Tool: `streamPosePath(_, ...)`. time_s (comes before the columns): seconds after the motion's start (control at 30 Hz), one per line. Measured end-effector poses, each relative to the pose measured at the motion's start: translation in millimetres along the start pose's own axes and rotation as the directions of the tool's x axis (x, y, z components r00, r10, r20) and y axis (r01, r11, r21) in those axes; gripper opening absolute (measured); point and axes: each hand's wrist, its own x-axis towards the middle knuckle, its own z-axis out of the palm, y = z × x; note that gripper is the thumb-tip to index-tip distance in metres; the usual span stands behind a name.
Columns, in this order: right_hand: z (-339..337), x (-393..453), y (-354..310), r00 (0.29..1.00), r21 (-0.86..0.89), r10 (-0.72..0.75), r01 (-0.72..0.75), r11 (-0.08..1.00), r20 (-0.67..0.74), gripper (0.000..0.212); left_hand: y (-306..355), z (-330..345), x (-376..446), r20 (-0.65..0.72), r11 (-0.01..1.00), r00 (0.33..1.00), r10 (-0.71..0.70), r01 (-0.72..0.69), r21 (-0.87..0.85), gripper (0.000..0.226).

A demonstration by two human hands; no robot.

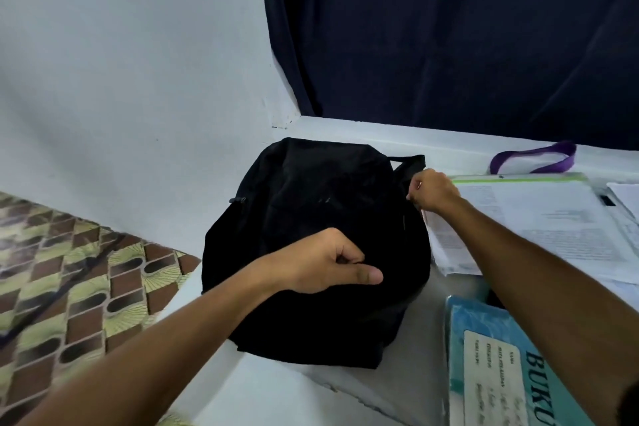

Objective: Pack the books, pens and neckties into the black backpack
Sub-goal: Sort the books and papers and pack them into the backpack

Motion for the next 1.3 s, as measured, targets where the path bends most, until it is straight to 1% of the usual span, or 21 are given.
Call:
streamPosePath(0.1, -19, -17, -11, 0.951, 0.069, -0.214, 0.204, 0.977, 0.221, 0.047, -1, -11, 3, -0.061, 0.998, 0.998, 0.005, -0.008, -0.056, 0.056)
streamPosePath(0.13, -33, -32, -19, 0.881, 0.232, -0.313, 0.241, 0.942, 0.355, 0.061, -1, -16, 4, -0.083, 0.997, 0.996, 0.011, -0.018, -0.079, 0.055)
streamPosePath(0.2, -62, -64, -31, 0.632, 0.574, -0.531, 0.161, 0.803, 0.565, 0.078, 2, -28, 8, -0.119, 0.994, 0.993, 0.014, -0.027, -0.107, 0.053)
streamPosePath(0.27, -79, -90, -41, 0.447, 0.669, -0.644, 0.127, 0.733, 0.621, 0.085, 6, -45, 12, -0.12, 0.996, 0.993, 0.0, -0.011, -0.086, 0.052)
streamPosePath(0.3, -83, -99, -46, 0.425, 0.656, -0.65, 0.158, 0.738, 0.63, 0.08, 9, -54, 15, -0.107, 0.998, 0.994, -0.009, 0.003, -0.057, 0.053)
streamPosePath(0.33, -82, -104, -49, 0.444, 0.625, -0.645, 0.215, 0.751, 0.622, 0.065, 13, -62, 18, -0.092, 1.0, 0.996, -0.018, 0.016, -0.022, 0.053)
streamPosePath(0.4, -76, -109, -60, 0.553, 0.598, -0.633, 0.275, 0.753, 0.543, 0.026, 19, -76, 22, -0.08, 0.998, 0.996, -0.03, 0.034, 0.049, 0.055)
streamPosePath(0.43, -74, -109, -63, 0.602, 0.615, -0.623, 0.261, 0.744, 0.499, 0.024, 22, -82, 23, -0.088, 0.997, 0.996, -0.027, 0.033, 0.074, 0.055)
streamPosePath(0.5, -73, -103, -66, 0.666, 0.687, -0.598, 0.172, 0.706, 0.447, 0.03, 26, -92, 20, -0.13, 0.994, 0.991, 0.012, 0.002, 0.108, 0.054)
streamPosePath(0.6, -79, -92, -65, 0.728, 0.776, -0.556, 0.052, 0.628, 0.402, 0.076, 26, -112, -4, -0.152, 0.991, 0.986, 0.068, -0.049, 0.128, 0.049)
streamPosePath(0.67, -86, -88, -66, 0.777, 0.842, -0.517, -0.032, 0.538, 0.359, 0.086, 13, -132, -31, -0.08, 0.993, 0.995, 0.062, -0.054, 0.101, 0.066)
streamPosePath(0.73, -93, -84, -68, 0.803, 0.906, -0.513, -0.076, 0.416, 0.303, 0.087, -6, -149, -57, 0.012, 0.999, 1.0, 0.011, -0.012, 0.039, 0.087)
streamPosePath(0.8, -98, -77, -74, 0.838, 0.938, -0.478, -0.105, 0.332, 0.263, 0.077, -24, -156, -72, 0.028, 0.999, 0.998, -0.049, 0.05, -0.013, 0.093)
streamPosePath(0.9, -107, -64, -85, 0.877, 0.945, -0.398, -0.16, 0.286, 0.269, 0.046, -35, -165, -67, -0.119, 0.996, 0.99, -0.077, 0.072, -0.051, 0.078)
streamPosePath(0.97, -112, -55, -90, 0.879, 0.944, -0.387, -0.175, 0.281, 0.278, 0.048, -36, -180, -56, -0.214, 0.991, 0.973, -0.083, 0.059, -0.117, 0.074)
streamPosePath(1.03, -121, -44, -93, 0.889, 0.932, -0.359, -0.167, 0.321, 0.283, 0.044, -35, -199, -40, -0.268, 0.976, 0.959, -0.091, 0.033, -0.213, 0.068)
streamPosePath(1.1, -131, -25, -95, 0.904, 0.911, -0.329, -0.13, 0.392, 0.271, 0.055, -34, -219, -19, -0.316, 0.961, 0.94, -0.129, 0.04, -0.272, 0.072)
streamPosePath(1.17, -141, -7, -99, 0.94, 0.84, -0.26, -0.05, 0.54, 0.223, 0.066, -34, -239, 5, -0.387, 0.96, 0.907, -0.167, 0.061, -0.274, 0.085)
streamPosePath(1.2, -146, 3, -103, 0.96, 0.778, -0.221, 0.003, 0.628, 0.174, 0.059, -34, -249, 18, -0.422, 0.963, 0.888, -0.185, 0.079, -0.256, 0.09)
streamPosePath(1.23, -150, 13, -108, 0.974, 0.696, -0.195, 0.062, 0.715, 0.113, 0.05, -35, -260, 31, -0.451, 0.966, 0.87, -0.198, 0.096, -0.239, 0.088)
streamPosePath(1.3, -156, 36, -116, 0.986, 0.529, -0.165, 0.147, 0.835, -0.014, 0.058, -41, -280, 55, -0.514, 0.97, 0.831, -0.213, 0.114, -0.217, 0.068)
